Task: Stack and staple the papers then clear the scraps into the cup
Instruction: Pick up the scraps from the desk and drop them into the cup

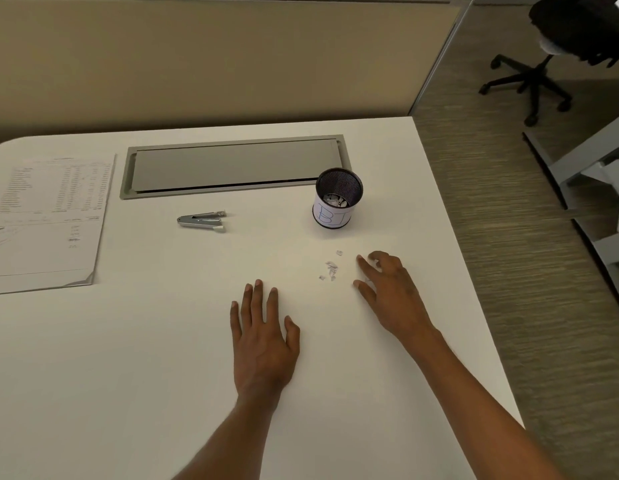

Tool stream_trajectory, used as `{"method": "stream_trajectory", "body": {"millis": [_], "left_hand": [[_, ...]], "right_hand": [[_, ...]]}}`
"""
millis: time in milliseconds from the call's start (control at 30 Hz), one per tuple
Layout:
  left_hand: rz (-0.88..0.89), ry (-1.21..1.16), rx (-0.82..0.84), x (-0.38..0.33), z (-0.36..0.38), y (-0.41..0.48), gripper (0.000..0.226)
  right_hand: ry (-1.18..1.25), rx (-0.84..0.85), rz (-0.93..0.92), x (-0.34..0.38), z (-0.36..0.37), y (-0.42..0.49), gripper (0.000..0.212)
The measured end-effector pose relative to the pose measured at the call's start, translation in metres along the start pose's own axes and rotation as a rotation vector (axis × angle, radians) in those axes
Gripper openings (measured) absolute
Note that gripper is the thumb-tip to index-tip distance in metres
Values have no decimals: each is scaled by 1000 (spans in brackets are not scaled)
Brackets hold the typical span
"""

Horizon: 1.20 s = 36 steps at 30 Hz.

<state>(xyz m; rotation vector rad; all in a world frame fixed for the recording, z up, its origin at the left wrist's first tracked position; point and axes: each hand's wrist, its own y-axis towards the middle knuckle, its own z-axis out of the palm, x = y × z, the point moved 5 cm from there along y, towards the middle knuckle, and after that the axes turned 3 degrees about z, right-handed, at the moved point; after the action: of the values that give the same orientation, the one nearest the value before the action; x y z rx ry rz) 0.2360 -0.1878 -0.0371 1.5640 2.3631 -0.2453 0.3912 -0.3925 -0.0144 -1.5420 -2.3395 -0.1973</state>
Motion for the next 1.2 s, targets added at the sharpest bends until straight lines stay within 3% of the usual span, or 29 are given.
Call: {"method": "stream_trajectory", "body": {"millis": [167, 333, 533, 767, 867, 1200], "left_hand": [[-4, -2, 11, -1, 0, -1, 59], [-5, -7, 7, -2, 0, -1, 59], [4, 1, -3, 0, 1, 0, 59], [3, 9, 6, -1, 2, -1, 59], [0, 8, 5, -1, 1, 0, 60], [-1, 17, 11, 1, 2, -1, 60]], "right_hand": [[103, -52, 72, -3, 5, -23, 46], [297, -230, 73, 10, 14, -28, 20], [319, -247, 34, 26, 12, 7, 9], [558, -261, 201, 25, 3, 31, 15], [469, -308, 176, 26, 5, 34, 26], [149, -125, -55, 70, 26, 9, 34]]}}
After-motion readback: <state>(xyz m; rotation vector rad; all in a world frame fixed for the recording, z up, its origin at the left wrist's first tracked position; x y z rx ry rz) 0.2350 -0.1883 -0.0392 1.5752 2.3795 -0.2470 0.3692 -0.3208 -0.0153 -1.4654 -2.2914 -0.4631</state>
